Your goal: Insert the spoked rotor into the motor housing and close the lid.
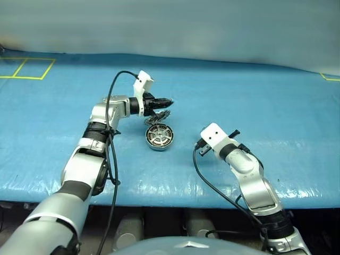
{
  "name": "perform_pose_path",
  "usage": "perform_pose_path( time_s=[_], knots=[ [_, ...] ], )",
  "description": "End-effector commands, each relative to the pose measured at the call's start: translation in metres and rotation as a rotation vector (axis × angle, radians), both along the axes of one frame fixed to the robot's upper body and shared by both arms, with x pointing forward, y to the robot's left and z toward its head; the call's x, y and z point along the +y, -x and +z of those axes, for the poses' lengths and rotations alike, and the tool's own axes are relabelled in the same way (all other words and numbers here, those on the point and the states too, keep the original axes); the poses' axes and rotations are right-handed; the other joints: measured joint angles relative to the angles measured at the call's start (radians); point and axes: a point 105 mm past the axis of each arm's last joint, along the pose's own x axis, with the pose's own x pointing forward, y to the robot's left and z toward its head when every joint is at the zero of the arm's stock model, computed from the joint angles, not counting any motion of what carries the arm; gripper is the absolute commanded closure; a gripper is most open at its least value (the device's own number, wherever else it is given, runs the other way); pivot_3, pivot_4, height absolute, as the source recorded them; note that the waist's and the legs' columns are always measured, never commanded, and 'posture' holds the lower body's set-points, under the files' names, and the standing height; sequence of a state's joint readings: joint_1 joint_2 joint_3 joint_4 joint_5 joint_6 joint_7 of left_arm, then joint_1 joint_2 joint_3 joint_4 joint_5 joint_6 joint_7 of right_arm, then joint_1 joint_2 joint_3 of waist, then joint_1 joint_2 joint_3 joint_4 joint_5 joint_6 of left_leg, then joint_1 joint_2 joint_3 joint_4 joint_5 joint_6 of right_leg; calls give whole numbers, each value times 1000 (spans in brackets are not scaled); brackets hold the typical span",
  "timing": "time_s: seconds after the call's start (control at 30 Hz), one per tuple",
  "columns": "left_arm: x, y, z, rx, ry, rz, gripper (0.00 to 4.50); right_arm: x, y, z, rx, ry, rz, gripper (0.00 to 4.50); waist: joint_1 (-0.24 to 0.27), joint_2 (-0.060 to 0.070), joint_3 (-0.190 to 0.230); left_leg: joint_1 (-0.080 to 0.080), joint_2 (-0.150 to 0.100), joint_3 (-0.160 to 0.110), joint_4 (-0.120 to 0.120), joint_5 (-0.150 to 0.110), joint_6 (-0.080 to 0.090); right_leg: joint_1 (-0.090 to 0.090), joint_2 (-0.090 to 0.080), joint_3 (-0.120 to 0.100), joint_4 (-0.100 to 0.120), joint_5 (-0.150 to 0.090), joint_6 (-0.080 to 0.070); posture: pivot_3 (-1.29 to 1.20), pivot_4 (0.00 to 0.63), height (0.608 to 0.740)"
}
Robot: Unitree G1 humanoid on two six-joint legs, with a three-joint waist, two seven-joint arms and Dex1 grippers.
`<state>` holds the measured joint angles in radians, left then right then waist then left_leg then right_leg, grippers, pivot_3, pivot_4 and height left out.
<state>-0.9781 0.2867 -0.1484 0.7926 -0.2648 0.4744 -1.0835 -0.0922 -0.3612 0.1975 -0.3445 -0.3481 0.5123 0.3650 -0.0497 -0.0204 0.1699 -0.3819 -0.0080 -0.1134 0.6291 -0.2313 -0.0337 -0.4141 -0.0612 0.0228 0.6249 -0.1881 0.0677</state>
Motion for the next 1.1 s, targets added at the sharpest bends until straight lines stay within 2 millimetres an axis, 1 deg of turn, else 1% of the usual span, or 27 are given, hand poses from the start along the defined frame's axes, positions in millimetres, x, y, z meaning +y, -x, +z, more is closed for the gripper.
perform_pose_path(
  time_s=[0.03,0.13,0.23,0.37,0.47,0.53,0.63,0.7,0.73,0.8,0.83,0.9,0.93,0.97,1.0,1.07,1.1],
  knots=[
    [1,9,-9,6,-98,-87,4500,-3,0,16,-66,-1,-19,4461,-1,0,0,0,0,0,0,0,0,0,0,0,0,0,0,0,150,740],
    [1,24,-18,29,-113,-173,4500,-3,1,15,-64,-5,-21,4461,-3,0,0,0,0,0,0,0,0,0,0,0,0,0,0,0,150,740],
    [6,35,-33,57,-149,-205,4500,0,0,14,-63,-8,-14,4461,-2,0,0,0,0,0,0,0,0,0,0,0,0,0,-1,0,150,740],
    [17,52,-62,105,-211,-211,4500,7,-2,16,-71,-18,10,4461,0,0,0,0,0,0,0,0,0,0,0,0,0,0,-1,0,150,740],
    [22,58,-71,116,-230,-198,4500,15,-2,18,-70,-60,40,4461,1,0,-1,3,0,0,0,0,0,3,0,0,1,-1,-2,0,150,740],
    [23,56,-71,91,-217,-162,4500,26,-1,22,-66,-153,87,4461,2,0,-1,4,0,0,1,0,0,4,0,0,1,-3,-5,0,150,740],
    [25,49,-63,29,-170,-92,4500,48,4,29,-40,-328,187,4461,1,0,-2,5,1,0,1,0,0,5,0,0,2,-3,-5,0,150,740],
    [27,46,-53,-27,-114,-43,4500,62,6,34,-14,-438,251,4461,-1,1,-2,5,1,-1,1,0,0,5,0,0,2,-3,-5,0,150,740],
    [28,45,-49,-46,-91,-26,4500,66,6,35,-5,-474,270,4461,-1,1,-2,5,1,-1,2,0,0,5,0,0,3,-3,-5,0,150,740],
    [34,42,-34,-113,-8,41,4500,74,5,38,8,-521,310,4461,-3,1,-1,5,1,-1,2,0,0,5,0,1,3,-3,-5,0,150,740],
    [38,41,-26,-177,17,75,4500,78,5,39,17,-539,333,4294,-3,1,-1,5,1,-1,2,0,0,4,0,1,3,-3,-5,0,150,740],
    [50,39,-12,-244,96,175,4500,87,6,39,44,-554,389,3879,-2,1,-1,4,1,-1,2,0,0,3,0,1,3,-2,-4,0,150,740],
    [54,40,-8,-260,120,203,4500,90,7,38,54,-559,410,3547,-1,1,-1,3,1,-1,2,0,0,2,0,0,3,0,-1,0,150,740],
    [58,45,-7,-284,126,222,4500,93,7,38,66,-573,424,3172,1,1,-1,3,1,-1,2,0,0,2,0,0,3,0,-1,0,150,740],
    [60,50,-7,-302,122,230,4500,95,7,37,75,-582,431,2928,3,1,-1,3,1,-1,1,0,0,2,0,0,2,0,-1,0,150,740],
    [62,63,-12,-334,109,238,4500,99,5,34,85,-578,436,2187,5,1,-1,3,1,-1,0,0,0,2,0,0,2,0,-1,0,150,740],
    [62,68,-14,-341,104,238,4500,100,4,33,88,-572,437,1917,6,1,-1,3,1,-1,0,0,0,2,0,1,1,0,-1,0,150,740]
  ],
)
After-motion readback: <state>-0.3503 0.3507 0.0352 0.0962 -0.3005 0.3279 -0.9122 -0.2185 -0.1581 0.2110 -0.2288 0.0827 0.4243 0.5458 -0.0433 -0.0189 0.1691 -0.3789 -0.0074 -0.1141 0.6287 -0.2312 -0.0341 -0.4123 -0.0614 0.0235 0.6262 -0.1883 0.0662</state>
